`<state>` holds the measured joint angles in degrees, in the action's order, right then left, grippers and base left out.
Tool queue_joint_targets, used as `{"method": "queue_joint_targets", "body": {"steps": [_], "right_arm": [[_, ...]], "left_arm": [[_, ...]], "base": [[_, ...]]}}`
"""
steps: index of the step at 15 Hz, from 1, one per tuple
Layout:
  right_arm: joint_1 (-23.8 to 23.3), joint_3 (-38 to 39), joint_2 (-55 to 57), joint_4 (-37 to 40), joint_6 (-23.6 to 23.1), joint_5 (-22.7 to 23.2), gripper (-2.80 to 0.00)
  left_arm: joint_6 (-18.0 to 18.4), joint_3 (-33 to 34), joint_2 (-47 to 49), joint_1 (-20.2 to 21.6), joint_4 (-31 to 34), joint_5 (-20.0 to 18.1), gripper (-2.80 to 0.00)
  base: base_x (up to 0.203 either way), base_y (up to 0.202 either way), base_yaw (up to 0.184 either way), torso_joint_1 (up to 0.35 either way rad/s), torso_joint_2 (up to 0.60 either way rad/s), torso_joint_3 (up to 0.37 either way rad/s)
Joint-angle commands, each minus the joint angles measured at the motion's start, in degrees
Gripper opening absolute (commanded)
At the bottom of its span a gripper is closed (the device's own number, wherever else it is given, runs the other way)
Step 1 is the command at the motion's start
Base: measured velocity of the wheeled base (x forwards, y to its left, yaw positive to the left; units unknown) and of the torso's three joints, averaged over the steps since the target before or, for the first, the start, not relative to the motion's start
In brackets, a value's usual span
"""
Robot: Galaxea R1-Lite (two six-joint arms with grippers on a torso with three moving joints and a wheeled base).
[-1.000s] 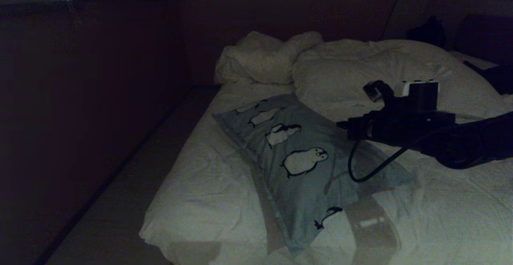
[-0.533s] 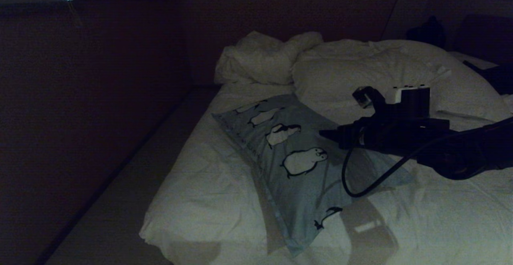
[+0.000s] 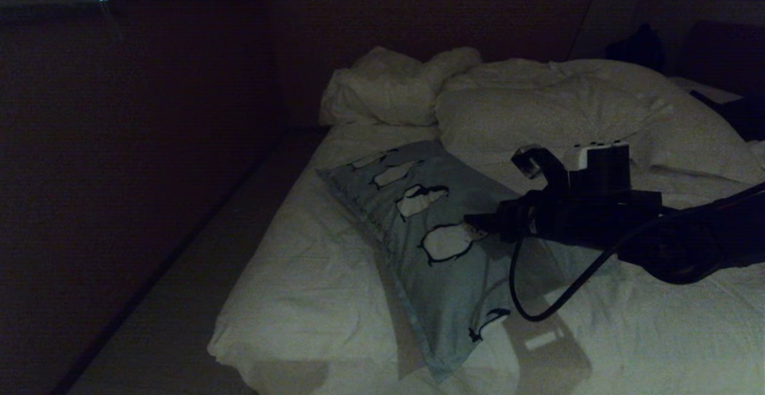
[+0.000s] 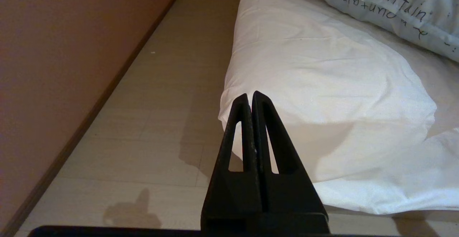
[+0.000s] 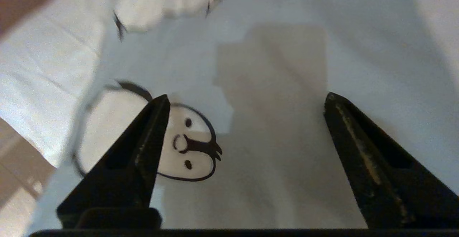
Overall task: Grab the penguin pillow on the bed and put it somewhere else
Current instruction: Pick up the pillow
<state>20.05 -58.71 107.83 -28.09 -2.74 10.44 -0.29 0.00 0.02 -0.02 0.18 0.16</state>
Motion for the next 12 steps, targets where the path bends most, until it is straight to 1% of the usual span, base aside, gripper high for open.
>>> {"method": "queue_joint_targets", "body": {"steps": [1, 4, 8, 12], "right_arm": [[0.22, -0.08, 4.66, -1.01, -1.72, -1.39, 0.0], [0.68, -0.25, 10.08, -3.45, -3.72, -3.34, 0.0], [1.22, -1.22, 14.48, -3.56, -4.18, -5.44, 0.0], [1.74, -1.76, 16.71, -3.55, -4.11, -5.6, 0.0]], "left_arm": [[-0.04, 0.09, -0.02, 0.02, -0.01, 0.02, -2.8], [0.01, 0.09, -0.02, 0.02, -0.01, 0.02, -2.8], [0.02, 0.09, -0.02, 0.02, -0.01, 0.02, -2.8], [-0.03, 0.09, -0.02, 0.02, -0.01, 0.02, -2.8]], "base": [[0.0, 0.0, 0.0, 0.0, 0.0, 0.0], [0.0, 0.0, 0.0, 0.0, 0.0, 0.0], [0.0, 0.0, 0.0, 0.0, 0.0, 0.0], [0.0, 0.0, 0.0, 0.0, 0.0, 0.0]]}}
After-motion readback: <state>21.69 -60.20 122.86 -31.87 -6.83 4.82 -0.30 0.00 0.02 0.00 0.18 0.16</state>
